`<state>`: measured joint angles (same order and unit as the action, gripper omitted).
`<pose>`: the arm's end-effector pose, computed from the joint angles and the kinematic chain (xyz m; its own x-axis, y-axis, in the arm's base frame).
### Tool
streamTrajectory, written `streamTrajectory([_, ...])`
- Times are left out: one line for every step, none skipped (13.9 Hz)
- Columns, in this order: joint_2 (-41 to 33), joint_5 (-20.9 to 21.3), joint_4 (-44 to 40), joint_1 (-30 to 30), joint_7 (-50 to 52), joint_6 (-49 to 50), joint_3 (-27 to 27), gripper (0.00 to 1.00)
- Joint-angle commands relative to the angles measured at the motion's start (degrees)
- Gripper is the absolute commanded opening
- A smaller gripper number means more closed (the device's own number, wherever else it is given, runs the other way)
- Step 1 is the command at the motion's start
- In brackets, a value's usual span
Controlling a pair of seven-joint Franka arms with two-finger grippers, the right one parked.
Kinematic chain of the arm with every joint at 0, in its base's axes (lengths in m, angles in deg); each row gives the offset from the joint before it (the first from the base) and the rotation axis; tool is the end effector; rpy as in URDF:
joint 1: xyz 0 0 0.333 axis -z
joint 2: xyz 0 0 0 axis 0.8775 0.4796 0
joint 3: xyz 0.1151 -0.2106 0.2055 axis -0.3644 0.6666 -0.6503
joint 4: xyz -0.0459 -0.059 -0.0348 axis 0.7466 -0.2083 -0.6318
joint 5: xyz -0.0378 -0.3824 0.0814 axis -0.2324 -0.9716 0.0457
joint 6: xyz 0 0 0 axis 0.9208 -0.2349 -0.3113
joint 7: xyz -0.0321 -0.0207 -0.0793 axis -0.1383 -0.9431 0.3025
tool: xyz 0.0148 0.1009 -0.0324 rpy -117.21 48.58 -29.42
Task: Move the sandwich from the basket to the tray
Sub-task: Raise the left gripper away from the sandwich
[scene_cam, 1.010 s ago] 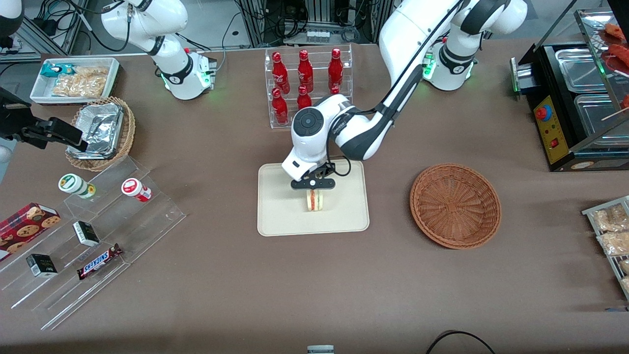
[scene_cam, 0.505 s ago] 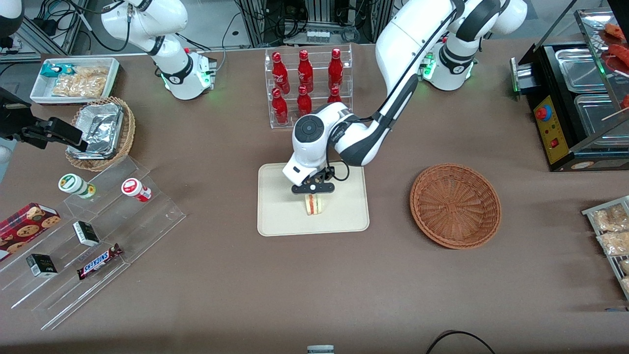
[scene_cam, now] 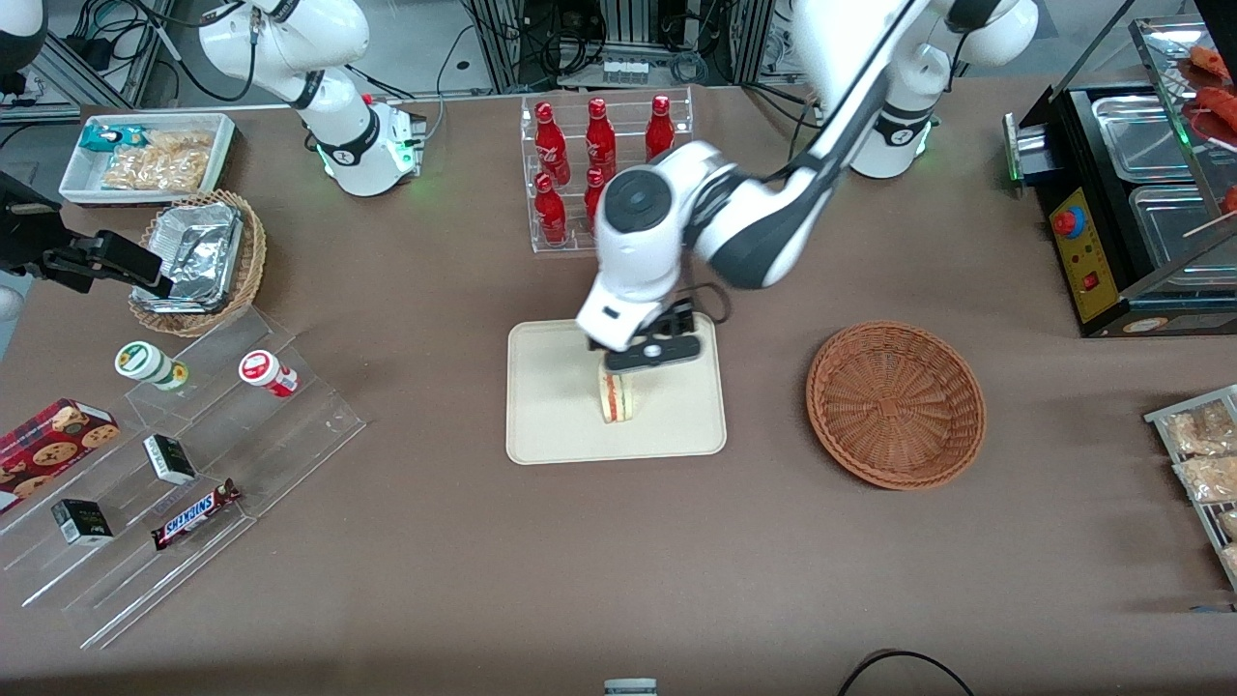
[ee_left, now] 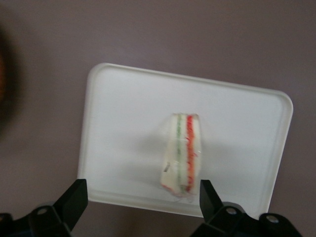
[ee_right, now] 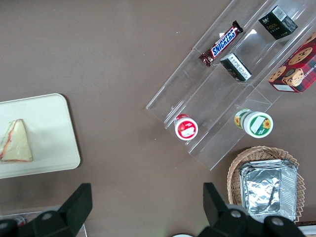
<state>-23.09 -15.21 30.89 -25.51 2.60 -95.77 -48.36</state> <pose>0.5144 -0.4622 0.4161 0.9663 0.2547 0.0380 0.2550 -0.9669 -0.0033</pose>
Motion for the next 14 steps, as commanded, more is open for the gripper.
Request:
streamTrajectory([-9.3, 0.4, 6.3, -7.9, 2.3, 3.8, 0.4, 1.0])
streamTrajectory([-12.1, 0.5, 8.2, -10.1, 1.7, 4.9, 0.4, 1.0])
streamTrajectory([-14.3, 0.5, 9.7, -11.9, 0.0, 5.4, 0.3, 1.0])
streamTrajectory([-16.7, 0.5, 11.1, -15.1, -3.6, 6.9, 0.4, 1.0])
streamTrajectory([-18.6, 0.4, 11.5, -17.7, -8.6, 10.1, 0.4, 1.0])
streamTrajectory([-19.9, 0.3, 11.5, -20.1, -14.5, 14.2, 0.4, 1.0])
streamTrajectory([-21.4, 0.0, 11.4, -23.4, -19.9, 16.3, 0.4, 1.0])
streamTrajectory([-22.6, -0.8, 11.5, -26.0, -24.0, 17.4, 0.4, 1.0])
streamTrajectory([-23.5, -2.4, 11.6, -28.5, -27.8, 18.8, 0.4, 1.0])
streamTrajectory([-24.1, -3.0, 11.6, -30.9, -31.4, 19.9, 0.4, 1.0])
streamTrajectory([-24.5, -3.0, 11.6, -31.9, -35.0, 21.1, 0.4, 1.0])
streamTrajectory([-25.5, -3.1, 11.7, -33.4, -38.0, 23.0, 0.3, 1.0])
streamTrajectory([-26.1, -3.1, 11.7, -34.4, -40.7, 24.4, 0.3, 1.0])
streamTrajectory([-26.9, -3.1, 11.6, -34.8, -42.3, 24.7, 0.3, 1.0])
